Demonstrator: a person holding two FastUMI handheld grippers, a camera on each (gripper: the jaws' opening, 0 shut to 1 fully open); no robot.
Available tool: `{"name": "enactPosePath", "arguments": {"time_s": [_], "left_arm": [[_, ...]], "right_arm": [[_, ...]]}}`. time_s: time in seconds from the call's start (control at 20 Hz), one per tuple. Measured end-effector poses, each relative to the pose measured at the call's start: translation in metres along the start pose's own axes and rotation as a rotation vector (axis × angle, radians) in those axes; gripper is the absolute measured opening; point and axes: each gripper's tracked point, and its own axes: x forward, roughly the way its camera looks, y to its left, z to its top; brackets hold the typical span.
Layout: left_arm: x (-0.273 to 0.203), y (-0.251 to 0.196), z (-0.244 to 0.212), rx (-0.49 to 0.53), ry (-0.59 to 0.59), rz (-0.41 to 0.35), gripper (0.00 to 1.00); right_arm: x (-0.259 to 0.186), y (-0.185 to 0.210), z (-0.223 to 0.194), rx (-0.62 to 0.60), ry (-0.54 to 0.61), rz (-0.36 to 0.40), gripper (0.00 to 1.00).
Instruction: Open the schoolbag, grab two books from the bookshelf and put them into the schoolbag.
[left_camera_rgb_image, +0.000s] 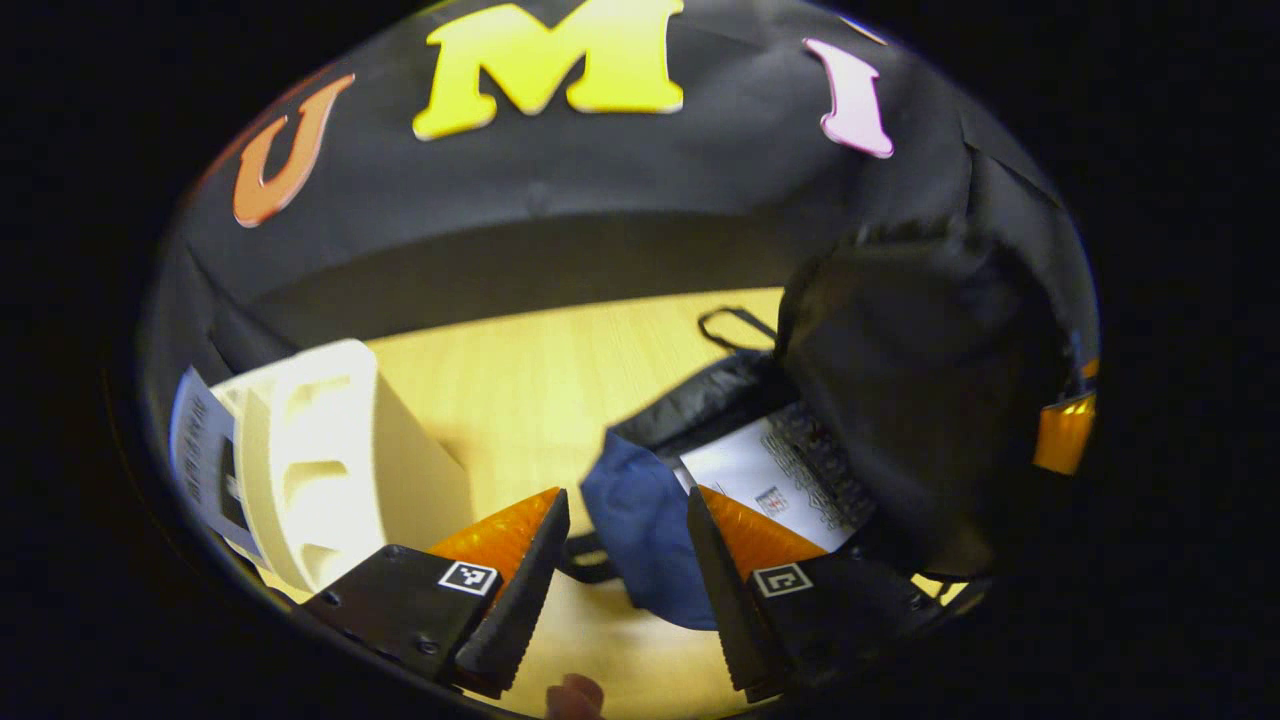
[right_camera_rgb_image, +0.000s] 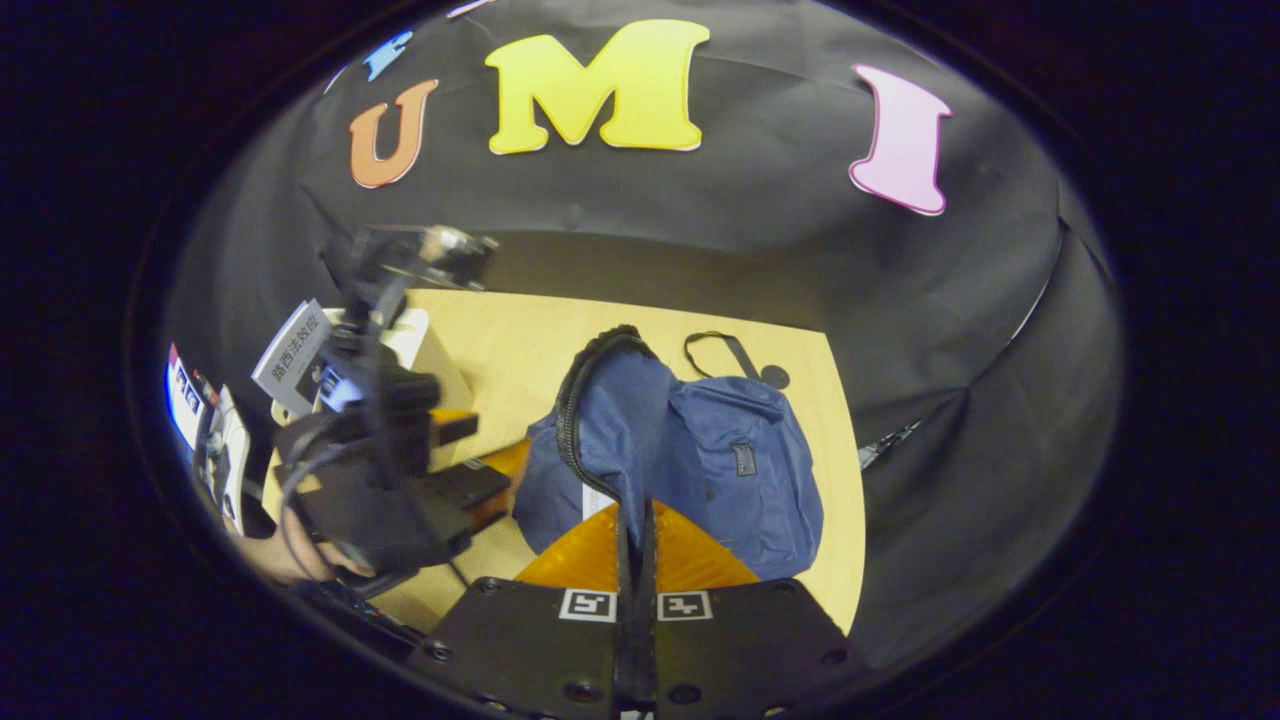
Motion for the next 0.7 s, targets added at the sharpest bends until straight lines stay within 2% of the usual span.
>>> {"name": "enactPosePath", "arguments": {"time_s": [0.1,0.15,0.2,0.25,0.35,0.45,0.7], "left_arm": [[-0.031,0.014,0.039,-0.002,-0.147,0.046,0.79],[-0.048,0.018,0.057,-0.014,-0.210,0.046,0.76],[-0.059,0.021,0.064,-0.026,-0.252,0.047,0.96],[-0.073,0.025,0.073,-0.037,-0.288,0.049,1.00],[-0.106,0.044,0.091,-0.051,-0.340,0.067,0.99],[-0.125,0.074,0.099,-0.075,-0.349,0.093,0.99],[-0.169,0.165,0.077,-0.150,-0.225,0.171,0.99]], "right_arm": [[0.002,0.002,-0.001,0.014,-0.003,0.005,0.00],[0.002,0.003,0.000,0.022,-0.004,0.009,0.00],[0.003,0.005,0.000,0.026,-0.008,0.011,0.00],[0.003,0.006,0.000,0.024,-0.009,0.011,0.00],[0.004,0.008,0.001,0.030,-0.013,0.012,0.00],[0.005,0.010,0.001,0.025,-0.015,0.011,0.00],[0.005,0.011,-0.001,0.036,-0.024,0.005,0.00]]}}
